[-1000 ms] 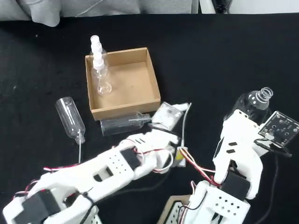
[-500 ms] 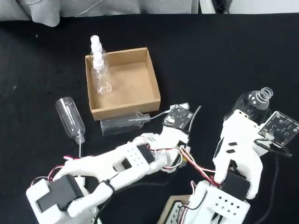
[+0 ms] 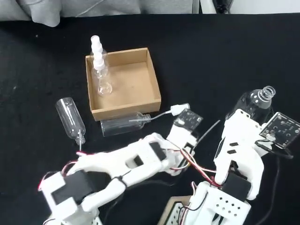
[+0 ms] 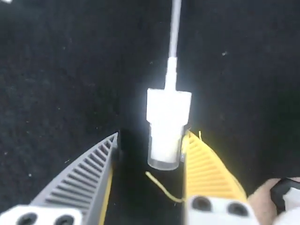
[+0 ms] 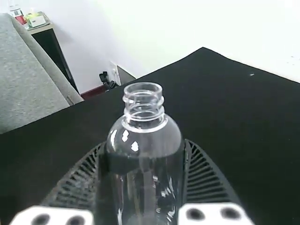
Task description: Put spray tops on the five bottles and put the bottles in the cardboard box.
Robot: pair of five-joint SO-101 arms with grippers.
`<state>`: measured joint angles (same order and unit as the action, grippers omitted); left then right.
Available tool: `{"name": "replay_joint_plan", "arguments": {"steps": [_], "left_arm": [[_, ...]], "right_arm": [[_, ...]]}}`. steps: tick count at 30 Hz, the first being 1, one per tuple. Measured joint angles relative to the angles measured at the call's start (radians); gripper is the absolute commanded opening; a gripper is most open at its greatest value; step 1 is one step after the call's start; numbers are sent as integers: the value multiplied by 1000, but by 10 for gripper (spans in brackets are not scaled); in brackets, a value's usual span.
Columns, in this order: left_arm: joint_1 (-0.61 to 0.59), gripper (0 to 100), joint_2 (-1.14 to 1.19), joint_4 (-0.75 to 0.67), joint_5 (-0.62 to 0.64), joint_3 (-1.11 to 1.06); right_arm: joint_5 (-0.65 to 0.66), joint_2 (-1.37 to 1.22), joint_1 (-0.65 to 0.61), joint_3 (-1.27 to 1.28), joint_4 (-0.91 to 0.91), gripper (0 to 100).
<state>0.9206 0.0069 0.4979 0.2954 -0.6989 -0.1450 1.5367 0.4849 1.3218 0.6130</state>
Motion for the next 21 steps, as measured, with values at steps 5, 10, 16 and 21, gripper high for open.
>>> {"name": "replay_joint_plan", "arguments": {"steps": [5, 10, 16, 21], "left_arm": [[-2, 163, 84, 138, 5, 133], [5, 112, 100, 170, 5, 172], [9, 105, 100, 173, 5, 175], [9, 30, 100, 173, 5, 175]], "right_arm": [[0, 0, 0, 0, 0, 74], [0, 0, 0, 0, 0, 74], [0, 0, 0, 0, 0, 74], [0, 0, 0, 0, 0, 74]]}}
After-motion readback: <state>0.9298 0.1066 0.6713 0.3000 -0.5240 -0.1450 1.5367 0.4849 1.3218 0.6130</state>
